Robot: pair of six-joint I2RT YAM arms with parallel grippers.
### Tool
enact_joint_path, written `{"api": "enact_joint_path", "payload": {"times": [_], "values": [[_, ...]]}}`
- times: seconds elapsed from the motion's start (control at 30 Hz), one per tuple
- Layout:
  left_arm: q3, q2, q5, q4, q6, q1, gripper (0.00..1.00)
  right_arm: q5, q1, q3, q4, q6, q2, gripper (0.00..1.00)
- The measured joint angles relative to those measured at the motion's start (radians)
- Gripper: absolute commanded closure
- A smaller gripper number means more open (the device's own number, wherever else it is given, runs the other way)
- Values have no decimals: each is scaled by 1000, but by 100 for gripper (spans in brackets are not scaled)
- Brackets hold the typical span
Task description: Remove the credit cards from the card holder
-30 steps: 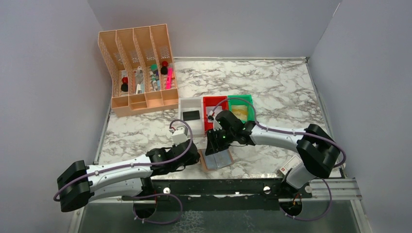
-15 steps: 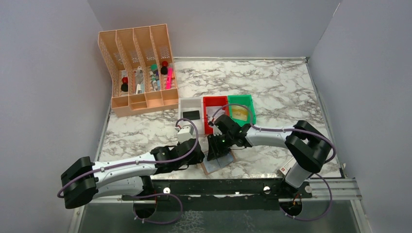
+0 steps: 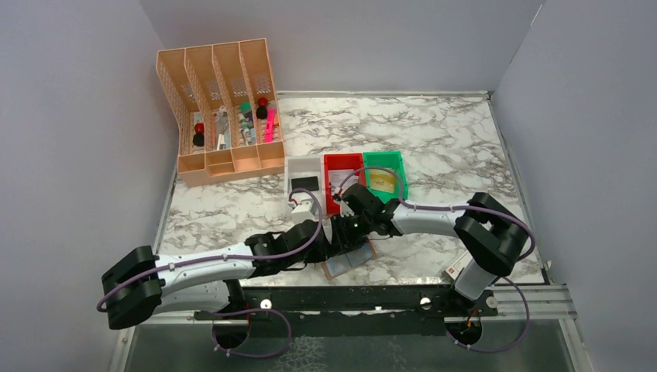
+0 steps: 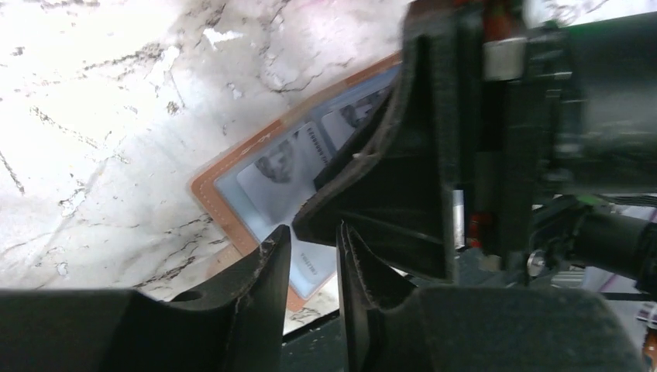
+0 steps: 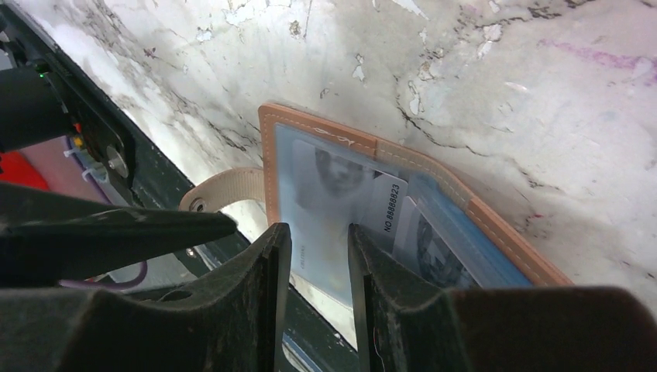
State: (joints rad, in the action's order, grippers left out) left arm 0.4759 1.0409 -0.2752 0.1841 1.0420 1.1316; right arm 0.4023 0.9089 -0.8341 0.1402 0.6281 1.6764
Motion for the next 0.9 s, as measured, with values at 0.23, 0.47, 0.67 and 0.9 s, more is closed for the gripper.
{"api": "enact_joint_path", "payload": {"times": [0.23, 0.47, 0.67, 0.9], "values": [[9, 146, 36, 18, 0, -6, 75, -102, 0, 15, 26, 18, -42, 61], [78, 256, 60, 46, -13, -11, 84, -167, -13, 24, 58, 27, -69, 60], [130, 312, 70, 74, -37, -11, 91, -190, -18, 24, 79, 36, -79, 57], [150, 340, 74, 71, -51, -11, 95, -247, -21, 35, 110, 42, -114, 56]]}}
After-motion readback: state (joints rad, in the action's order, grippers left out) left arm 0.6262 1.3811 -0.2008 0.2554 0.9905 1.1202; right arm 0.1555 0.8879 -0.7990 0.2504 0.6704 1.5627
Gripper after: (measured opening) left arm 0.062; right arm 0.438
